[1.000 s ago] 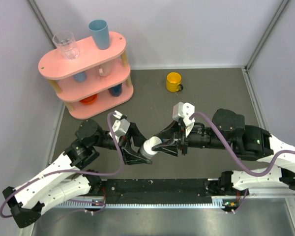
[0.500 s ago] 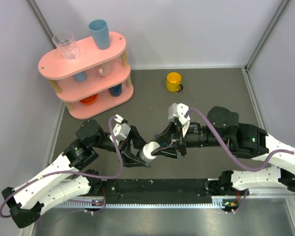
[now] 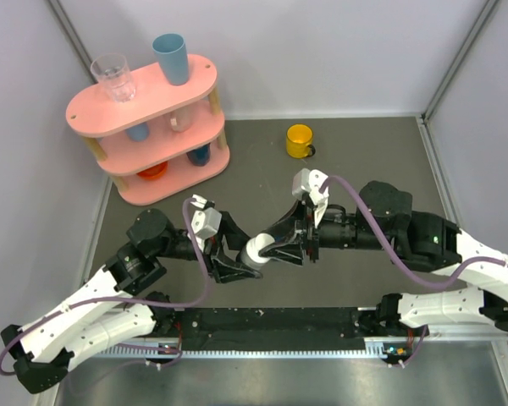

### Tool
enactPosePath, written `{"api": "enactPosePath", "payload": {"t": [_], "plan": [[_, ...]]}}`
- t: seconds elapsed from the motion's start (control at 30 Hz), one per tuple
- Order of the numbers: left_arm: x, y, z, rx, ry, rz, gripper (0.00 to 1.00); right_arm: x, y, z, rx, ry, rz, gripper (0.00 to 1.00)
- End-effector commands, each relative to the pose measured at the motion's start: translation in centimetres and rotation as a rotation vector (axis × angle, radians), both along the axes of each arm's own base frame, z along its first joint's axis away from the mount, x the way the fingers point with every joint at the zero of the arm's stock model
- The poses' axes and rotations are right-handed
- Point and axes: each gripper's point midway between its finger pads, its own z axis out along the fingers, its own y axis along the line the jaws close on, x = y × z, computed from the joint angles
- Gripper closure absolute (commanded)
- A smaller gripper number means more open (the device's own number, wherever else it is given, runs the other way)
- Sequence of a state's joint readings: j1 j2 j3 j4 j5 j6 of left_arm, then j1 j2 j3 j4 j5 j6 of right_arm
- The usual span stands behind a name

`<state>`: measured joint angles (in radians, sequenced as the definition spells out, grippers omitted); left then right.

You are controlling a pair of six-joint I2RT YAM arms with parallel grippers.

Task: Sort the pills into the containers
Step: Screw the lid of the pill bottle onto the pill bottle.

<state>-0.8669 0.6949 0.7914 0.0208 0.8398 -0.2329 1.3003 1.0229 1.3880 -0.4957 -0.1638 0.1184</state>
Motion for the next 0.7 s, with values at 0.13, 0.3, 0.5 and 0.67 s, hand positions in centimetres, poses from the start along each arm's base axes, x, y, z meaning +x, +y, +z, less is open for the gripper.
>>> {"api": "enactPosePath", "payload": {"t": [0.13,0.3,0.5,0.67], "plan": [[6.1,0.6,5.8,-0.158,-0.111,0.362,1.00,0.4,1.1,-5.1,-0.191,0.107,-0.038,1.00],[8.9,1.0,6.4,-0.154,-0.157,0.504,1.00,1.7,2.0,-6.5,-0.260,0.130,-0.106,1.00],[12.0,2.0,7.2,-0.145,-0.221,0.674,1.00,2.7,2.4,-6.5,-0.298,0.165,-0.176,1.00],[13.7,3.2,8.3,-0.150,-0.269,0.788,1.00,4.4,2.2,-6.9,-0.347,0.179,-0.292,1.00]]}}
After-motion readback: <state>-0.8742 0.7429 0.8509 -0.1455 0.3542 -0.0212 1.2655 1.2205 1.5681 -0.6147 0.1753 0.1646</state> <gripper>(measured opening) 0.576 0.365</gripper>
